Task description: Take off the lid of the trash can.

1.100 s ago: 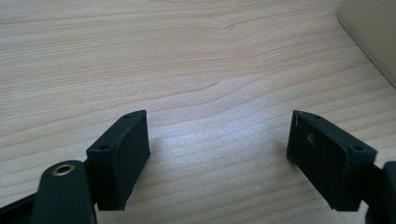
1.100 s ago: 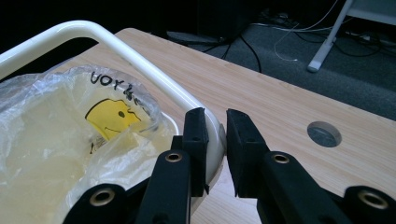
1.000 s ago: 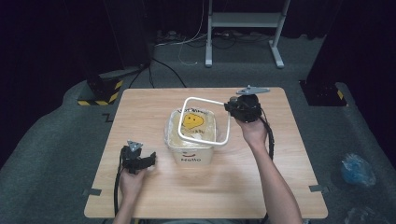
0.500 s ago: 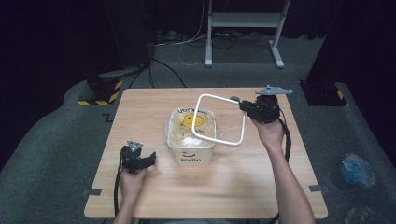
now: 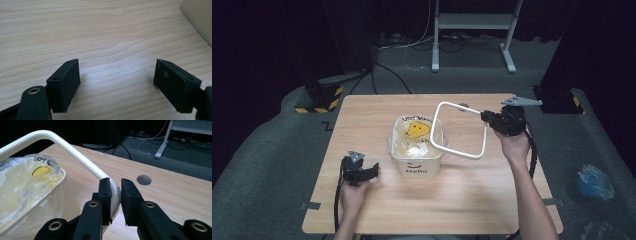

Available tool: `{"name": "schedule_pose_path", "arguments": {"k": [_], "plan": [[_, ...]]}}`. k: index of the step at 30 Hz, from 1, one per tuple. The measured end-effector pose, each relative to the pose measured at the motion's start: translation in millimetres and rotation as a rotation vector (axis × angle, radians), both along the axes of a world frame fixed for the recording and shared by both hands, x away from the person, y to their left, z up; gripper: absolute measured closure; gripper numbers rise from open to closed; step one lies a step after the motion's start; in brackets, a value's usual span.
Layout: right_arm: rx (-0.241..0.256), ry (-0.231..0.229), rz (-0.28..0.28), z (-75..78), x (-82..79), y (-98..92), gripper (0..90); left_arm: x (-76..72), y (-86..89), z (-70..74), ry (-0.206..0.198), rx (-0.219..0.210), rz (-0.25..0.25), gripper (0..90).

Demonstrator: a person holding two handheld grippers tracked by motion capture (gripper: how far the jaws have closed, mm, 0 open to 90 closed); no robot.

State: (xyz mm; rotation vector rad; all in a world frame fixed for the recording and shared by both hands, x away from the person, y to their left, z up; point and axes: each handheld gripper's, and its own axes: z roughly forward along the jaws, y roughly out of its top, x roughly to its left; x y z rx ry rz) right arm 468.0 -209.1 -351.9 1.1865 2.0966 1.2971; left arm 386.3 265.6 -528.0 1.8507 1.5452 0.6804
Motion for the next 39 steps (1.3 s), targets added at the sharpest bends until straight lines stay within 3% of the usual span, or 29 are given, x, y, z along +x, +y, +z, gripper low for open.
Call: {"name": "schedule_pose_path", "arguments": {"k": [10, 24, 30, 39], "plan": [[-0.005, 0.003, -0.018, -1.9, -3.1, -10.6, 79.1, 0.0, 0.0, 0.0, 0.000, 0.000, 0.001, 21.3], [-0.005, 0.017, -0.053, -14.7, -8.7, -41.6, 79.1, 0.1, -0.4, -0.1, 0.000, -0.004, 0.004, 21.2], [0.000, 0.034, -0.071, -27.8, -10.5, -56.0, 79.1, 0.1, -0.5, -0.1, 0.000, -0.004, 0.004, 21.2], [-0.010, 0.067, -0.074, -48.1, -9.8, -63.1, 79.1, 0.1, -0.5, -0.1, 0.000, -0.004, 0.004, 21.2]]}}
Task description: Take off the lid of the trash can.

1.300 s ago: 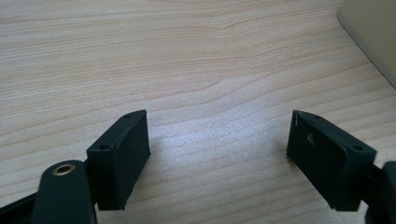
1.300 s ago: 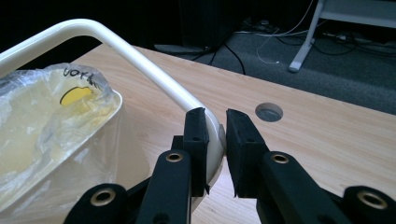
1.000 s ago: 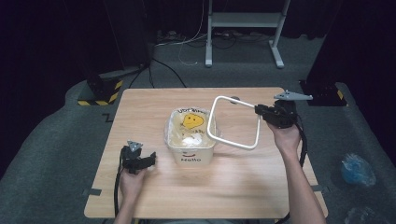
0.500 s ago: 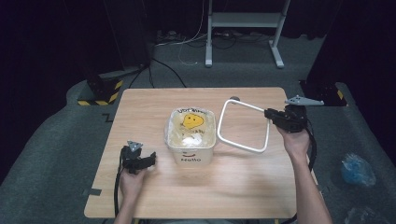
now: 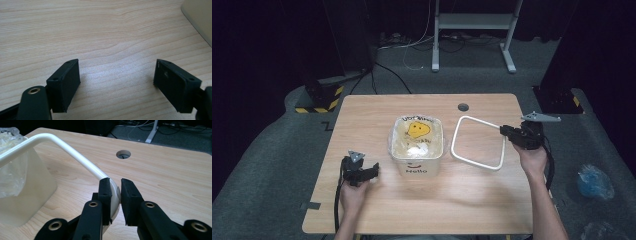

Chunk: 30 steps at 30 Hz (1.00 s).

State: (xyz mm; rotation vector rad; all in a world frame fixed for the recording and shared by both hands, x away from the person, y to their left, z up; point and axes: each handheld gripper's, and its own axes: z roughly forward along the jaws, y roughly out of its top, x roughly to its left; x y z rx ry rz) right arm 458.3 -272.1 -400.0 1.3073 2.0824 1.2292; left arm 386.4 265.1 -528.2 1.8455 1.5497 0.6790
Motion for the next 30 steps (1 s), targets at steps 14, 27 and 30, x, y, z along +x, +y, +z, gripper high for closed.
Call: {"name": "schedule_pose_path", "arguments": {"k": [14, 27, 30], "plan": [[-0.009, 0.012, -0.003, -16.0, 1.3, -6.4, 79.1, 0.0, 0.0, 0.0, 0.000, 0.000, 0.000, 21.2], [-0.038, 0.039, 0.001, -34.5, 4.5, -7.0, 79.1, 0.0, 0.0, 0.0, 0.000, 0.000, 0.000, 21.2], [-0.044, 0.046, 0.004, -37.9, 4.3, -7.0, 79.1, 0.0, 0.0, 0.0, 0.000, 0.000, 0.000, 21.2]]}}
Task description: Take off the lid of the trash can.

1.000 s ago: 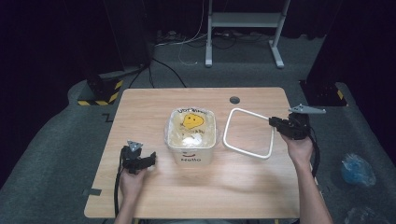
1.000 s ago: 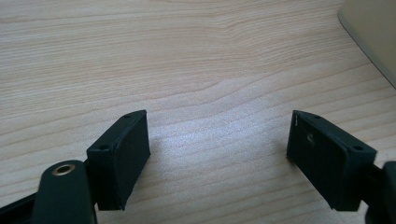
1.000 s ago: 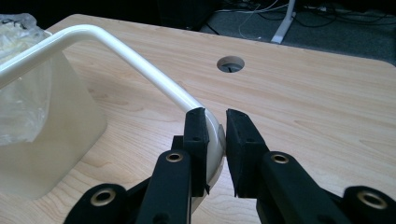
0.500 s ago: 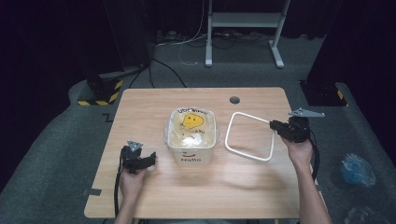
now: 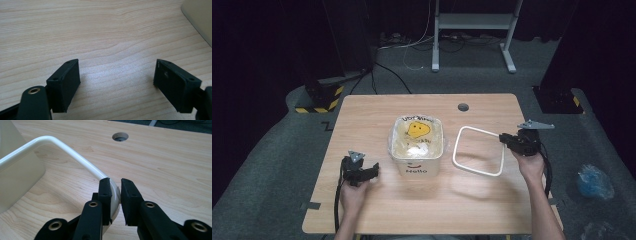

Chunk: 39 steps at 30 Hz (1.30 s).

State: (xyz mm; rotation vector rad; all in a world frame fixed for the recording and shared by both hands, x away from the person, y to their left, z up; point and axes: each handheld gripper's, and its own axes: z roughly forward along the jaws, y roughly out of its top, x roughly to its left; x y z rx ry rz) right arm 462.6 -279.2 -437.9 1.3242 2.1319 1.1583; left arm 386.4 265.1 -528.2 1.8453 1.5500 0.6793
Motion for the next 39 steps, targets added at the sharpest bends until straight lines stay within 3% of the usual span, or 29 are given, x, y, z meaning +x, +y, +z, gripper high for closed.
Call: {"name": "schedule_pose_path", "arguments": {"k": [13, 39], "plan": [[0.003, 0.029, -0.003, -16.6, 1.8, 1.3, 79.1, 0.0, 0.0, 0.0, 0.000, 0.000, 0.000, 21.2], [-0.040, 0.062, 0.007, -42.1, 9.5, 14.2, 79.0, 0.0, -0.1, 0.0, 0.000, 0.000, 0.001, 21.2]]}}
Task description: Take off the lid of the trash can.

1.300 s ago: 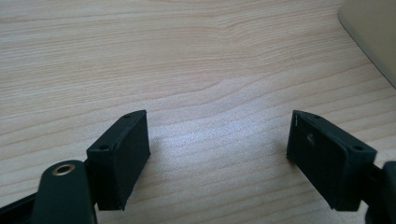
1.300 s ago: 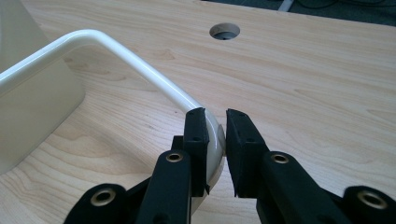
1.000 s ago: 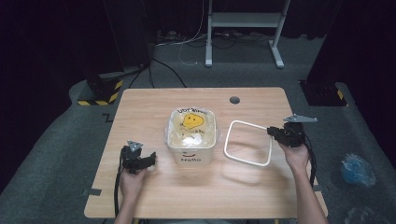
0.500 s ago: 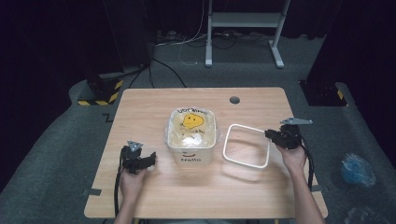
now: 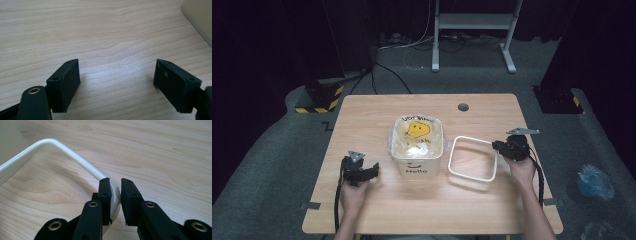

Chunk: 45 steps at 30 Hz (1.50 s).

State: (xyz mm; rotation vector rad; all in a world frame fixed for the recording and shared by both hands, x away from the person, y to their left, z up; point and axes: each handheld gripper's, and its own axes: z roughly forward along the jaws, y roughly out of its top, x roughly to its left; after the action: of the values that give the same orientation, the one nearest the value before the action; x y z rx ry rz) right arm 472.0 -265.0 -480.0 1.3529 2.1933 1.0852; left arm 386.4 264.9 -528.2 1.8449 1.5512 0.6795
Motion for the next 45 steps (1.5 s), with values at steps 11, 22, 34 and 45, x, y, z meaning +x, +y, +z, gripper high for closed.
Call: {"name": "schedule_pose_path", "arguments": {"k": [11, 22, 34, 45], "plan": [[-0.015, -0.006, -0.001, -5.9, 1.9, 3.4, 78.6, -0.1, -0.1, 0.0, -0.001, 0.001, 0.001, 21.2], [-0.053, 0.009, 0.011, -12.3, 6.2, 14.5, 78.5, -0.1, -0.2, 0.1, 0.000, 0.001, 0.001, 21.4], [-0.047, 0.016, -0.001, -16.3, 7.4, 19.1, 76.0, -0.2, -0.3, 0.0, -0.001, 0.000, 0.002, 21.4], [-0.049, 0.020, -0.008, -21.4, 7.8, 21.0, 69.9, -0.2, -0.3, 0.1, 0.000, 0.000, 0.002, 21.4]]}}
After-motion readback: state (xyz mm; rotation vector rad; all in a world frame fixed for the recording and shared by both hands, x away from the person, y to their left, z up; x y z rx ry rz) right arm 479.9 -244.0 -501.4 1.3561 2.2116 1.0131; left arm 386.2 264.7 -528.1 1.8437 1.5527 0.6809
